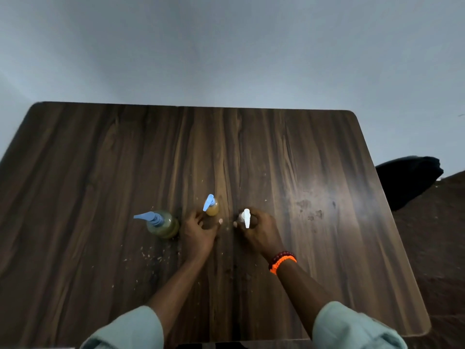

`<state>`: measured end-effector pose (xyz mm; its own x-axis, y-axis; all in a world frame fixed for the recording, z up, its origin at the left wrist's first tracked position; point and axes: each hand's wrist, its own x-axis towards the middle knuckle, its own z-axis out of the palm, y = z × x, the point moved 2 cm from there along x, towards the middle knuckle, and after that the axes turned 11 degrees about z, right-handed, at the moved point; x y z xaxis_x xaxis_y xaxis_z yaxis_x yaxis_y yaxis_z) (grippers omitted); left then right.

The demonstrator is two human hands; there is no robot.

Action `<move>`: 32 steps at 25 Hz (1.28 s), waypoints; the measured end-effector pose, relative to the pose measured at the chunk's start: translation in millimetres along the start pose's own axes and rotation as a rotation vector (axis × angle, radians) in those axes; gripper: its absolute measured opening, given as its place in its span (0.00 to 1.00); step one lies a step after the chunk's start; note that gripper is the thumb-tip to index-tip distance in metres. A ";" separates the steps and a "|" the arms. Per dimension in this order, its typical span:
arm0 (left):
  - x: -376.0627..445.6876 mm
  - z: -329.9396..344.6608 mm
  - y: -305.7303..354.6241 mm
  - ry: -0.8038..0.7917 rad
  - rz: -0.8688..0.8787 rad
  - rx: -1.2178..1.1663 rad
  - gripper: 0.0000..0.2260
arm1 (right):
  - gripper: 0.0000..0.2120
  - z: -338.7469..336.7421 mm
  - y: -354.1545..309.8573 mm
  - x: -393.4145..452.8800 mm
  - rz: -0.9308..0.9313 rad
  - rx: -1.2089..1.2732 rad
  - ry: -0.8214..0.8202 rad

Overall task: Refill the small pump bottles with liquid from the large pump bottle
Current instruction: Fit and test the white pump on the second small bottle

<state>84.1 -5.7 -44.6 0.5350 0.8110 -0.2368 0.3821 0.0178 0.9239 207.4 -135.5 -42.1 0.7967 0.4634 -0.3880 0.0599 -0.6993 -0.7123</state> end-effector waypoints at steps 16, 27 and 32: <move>-114.1 -89.6 144.1 -0.537 0.218 -0.440 0.13 | 0.13 -48.0 -90.0 -157.8 -0.125 0.731 -0.715; -102.4 -94.7 141.1 -0.326 0.337 -0.409 0.12 | 0.14 -55.4 -103.1 -168.5 -0.220 0.694 -0.595; -97.8 -92.0 124.3 -0.282 0.316 -0.475 0.10 | 0.18 -32.2 -103.0 -157.8 -0.159 0.579 -0.404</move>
<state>9.9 -29.1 121.1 0.7701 0.6352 0.0590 -0.1678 0.1125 0.9794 94.8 -154.1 111.4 0.5136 0.7788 -0.3601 -0.2607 -0.2583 -0.9302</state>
